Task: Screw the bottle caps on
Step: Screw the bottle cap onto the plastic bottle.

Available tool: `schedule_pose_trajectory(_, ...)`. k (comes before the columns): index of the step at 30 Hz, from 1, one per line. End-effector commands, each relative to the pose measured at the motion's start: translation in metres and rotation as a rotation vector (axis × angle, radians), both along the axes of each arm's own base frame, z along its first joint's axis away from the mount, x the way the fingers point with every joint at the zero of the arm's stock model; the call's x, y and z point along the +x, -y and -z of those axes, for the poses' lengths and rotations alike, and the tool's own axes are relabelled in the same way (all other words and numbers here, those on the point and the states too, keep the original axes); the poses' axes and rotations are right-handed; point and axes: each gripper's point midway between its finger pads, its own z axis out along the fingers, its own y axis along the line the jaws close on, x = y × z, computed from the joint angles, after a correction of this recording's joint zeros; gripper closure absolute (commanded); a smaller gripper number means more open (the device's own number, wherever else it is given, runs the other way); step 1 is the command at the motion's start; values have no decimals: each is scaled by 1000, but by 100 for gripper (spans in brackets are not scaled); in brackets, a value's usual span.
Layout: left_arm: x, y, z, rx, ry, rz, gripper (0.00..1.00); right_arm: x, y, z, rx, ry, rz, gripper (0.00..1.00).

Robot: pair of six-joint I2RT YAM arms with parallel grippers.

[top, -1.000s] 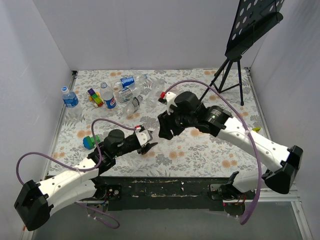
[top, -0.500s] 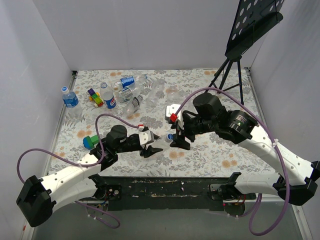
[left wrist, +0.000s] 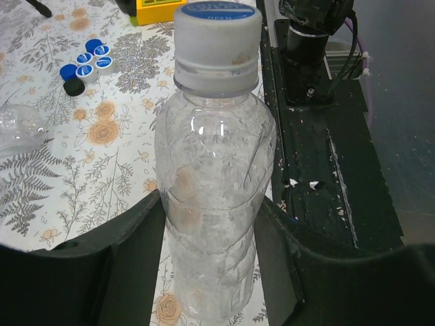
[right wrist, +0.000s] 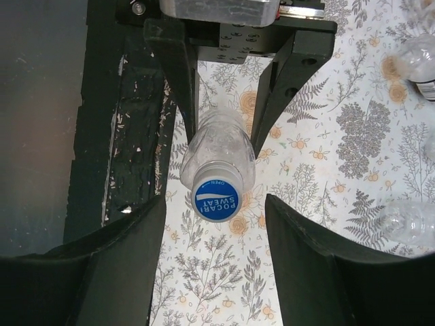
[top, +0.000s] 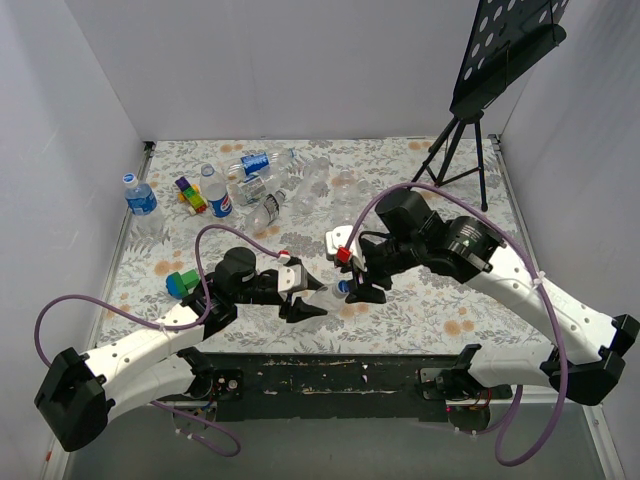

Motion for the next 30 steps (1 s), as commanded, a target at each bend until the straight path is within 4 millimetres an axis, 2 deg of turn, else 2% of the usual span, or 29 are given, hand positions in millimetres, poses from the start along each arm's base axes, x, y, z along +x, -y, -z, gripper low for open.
schedule_pose_trajectory(1,-1,3,-18,-30,18,27,51,-4,-6,-10,17,6,-50,34)
schedule_pose_trajectory(6,-1,3,-18,-28,15,27,51,-4,-8,-8,11,-10,-58,41)
schedule_pose_trajectory(10,1,3,-18,-28,18,17,52,-4,-10,-4,-4,-29,-49,53)
schedule_pose_trajectory(12,2,3,-18,-27,19,9,51,-2,-10,0,-18,-38,-36,61)
schedule_pose_trajectory(15,7,2,-19,-27,29,-18,52,-3,-11,3,-29,-66,-14,89)
schedule_pose_trajectory(18,14,1,-20,-35,47,-60,51,3,-13,7,-44,-93,54,93)
schedule_pose_trajectory(22,37,-5,-22,-39,97,-193,51,29,-15,17,-74,-150,314,99)
schedule_pose_trajectory(26,62,-18,-28,-53,161,-356,51,49,-20,27,-66,-252,566,99)
schedule_pose_trajectory(30,80,-32,-36,-75,211,-484,51,54,-28,45,-62,-410,761,99)
